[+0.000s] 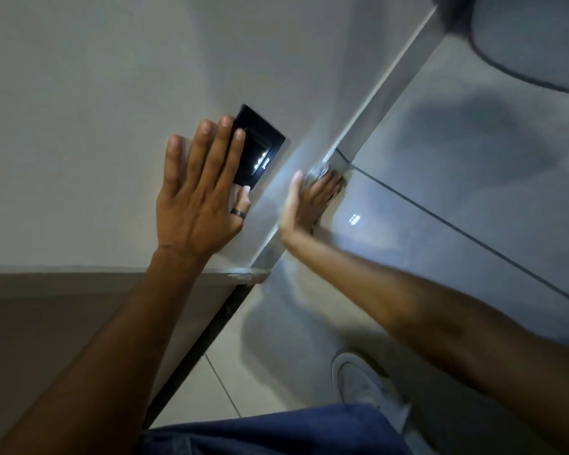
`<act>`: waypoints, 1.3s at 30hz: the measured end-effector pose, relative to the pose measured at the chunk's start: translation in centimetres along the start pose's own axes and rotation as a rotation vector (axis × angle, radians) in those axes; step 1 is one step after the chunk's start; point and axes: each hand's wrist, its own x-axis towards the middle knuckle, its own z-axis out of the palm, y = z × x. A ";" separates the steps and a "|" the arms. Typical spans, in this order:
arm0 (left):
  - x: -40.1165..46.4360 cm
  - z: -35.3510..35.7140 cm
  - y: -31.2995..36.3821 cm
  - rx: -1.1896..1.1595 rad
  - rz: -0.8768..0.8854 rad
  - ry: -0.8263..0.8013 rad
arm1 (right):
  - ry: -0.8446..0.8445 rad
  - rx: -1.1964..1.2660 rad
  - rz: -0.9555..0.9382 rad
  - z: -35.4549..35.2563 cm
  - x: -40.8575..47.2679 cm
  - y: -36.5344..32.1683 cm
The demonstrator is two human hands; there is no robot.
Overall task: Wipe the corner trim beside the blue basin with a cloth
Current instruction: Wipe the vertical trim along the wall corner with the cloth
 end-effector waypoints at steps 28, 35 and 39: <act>0.0 -0.5 -0.8 0.027 0.045 0.058 | -0.344 0.581 0.682 1.2 -10.4 3.8; 0.1 -0.1 -0.7 0.047 0.030 0.062 | -0.015 0.420 0.077 -1.9 -0.2 -2.1; 0.4 -0.1 -0.5 0.009 0.018 0.032 | 0.165 0.422 0.157 -2.8 3.8 -4.2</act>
